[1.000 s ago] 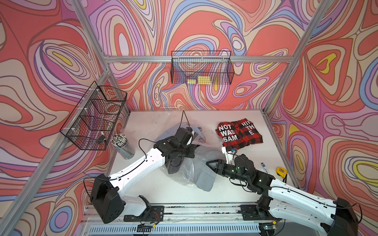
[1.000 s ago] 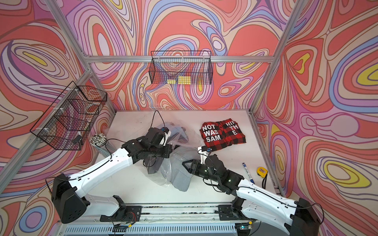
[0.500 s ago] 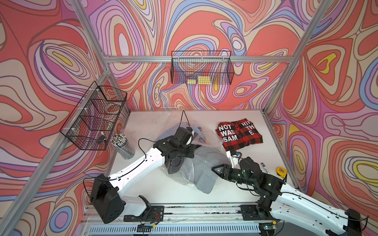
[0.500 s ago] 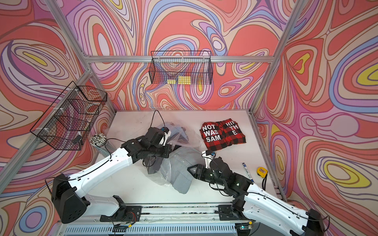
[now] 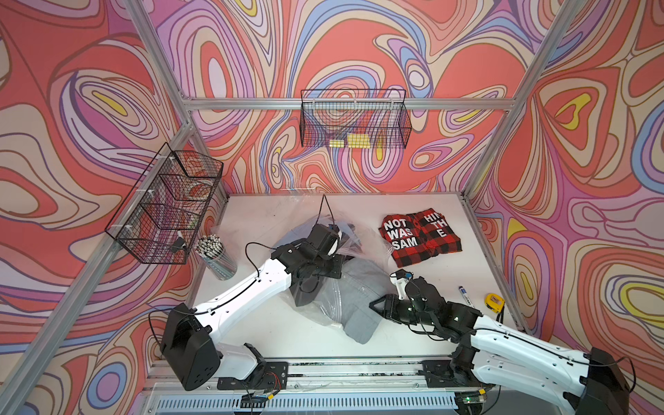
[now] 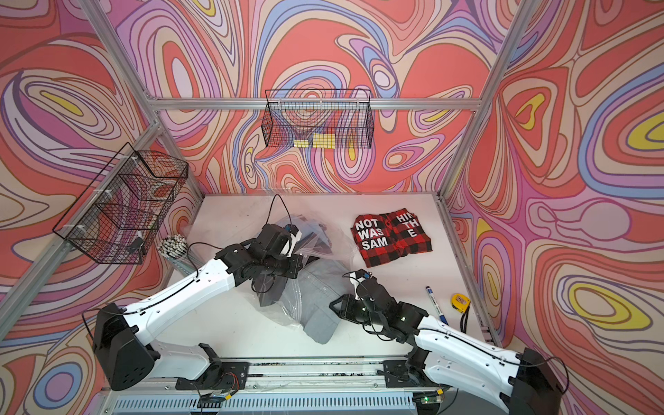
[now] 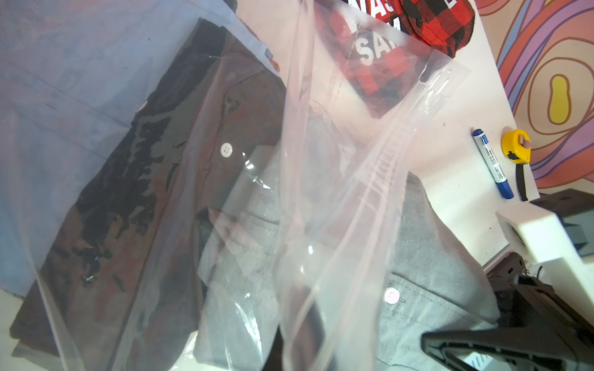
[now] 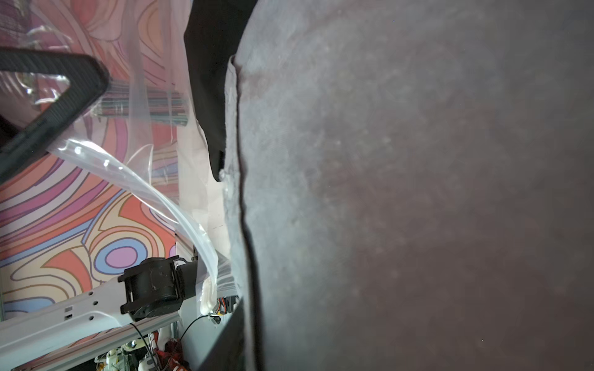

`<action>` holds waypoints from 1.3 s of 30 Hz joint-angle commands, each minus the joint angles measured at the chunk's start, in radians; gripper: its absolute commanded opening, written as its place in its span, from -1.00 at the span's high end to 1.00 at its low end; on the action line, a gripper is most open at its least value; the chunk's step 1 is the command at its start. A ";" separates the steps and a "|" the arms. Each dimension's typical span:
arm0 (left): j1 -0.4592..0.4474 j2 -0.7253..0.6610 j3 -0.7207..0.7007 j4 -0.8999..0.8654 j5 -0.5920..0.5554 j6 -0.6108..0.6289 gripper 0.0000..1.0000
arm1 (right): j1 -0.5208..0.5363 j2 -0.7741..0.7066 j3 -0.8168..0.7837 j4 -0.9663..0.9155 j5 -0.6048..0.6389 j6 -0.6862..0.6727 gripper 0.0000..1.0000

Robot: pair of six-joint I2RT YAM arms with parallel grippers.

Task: Take the shirt out of the vacuum bag
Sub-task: Place the shirt at the center of the board.

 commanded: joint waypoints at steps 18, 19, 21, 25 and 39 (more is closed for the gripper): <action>0.017 0.006 0.014 -0.037 0.008 0.017 1.00 | 0.004 -0.219 0.203 -0.266 0.076 -0.056 1.00; 0.017 0.006 0.012 -0.037 0.010 0.017 1.00 | 0.005 -0.228 0.225 -0.288 0.092 -0.056 1.00; 0.018 0.009 0.011 -0.037 0.014 0.017 1.00 | 0.004 -0.235 0.277 -0.330 0.112 -0.065 1.00; 0.021 0.011 0.007 -0.032 0.016 0.018 1.00 | 0.004 -0.214 0.397 -0.434 0.138 -0.087 1.00; 0.026 0.016 0.008 -0.037 0.033 0.022 1.00 | 0.004 -0.182 0.741 -0.655 0.383 -0.188 1.00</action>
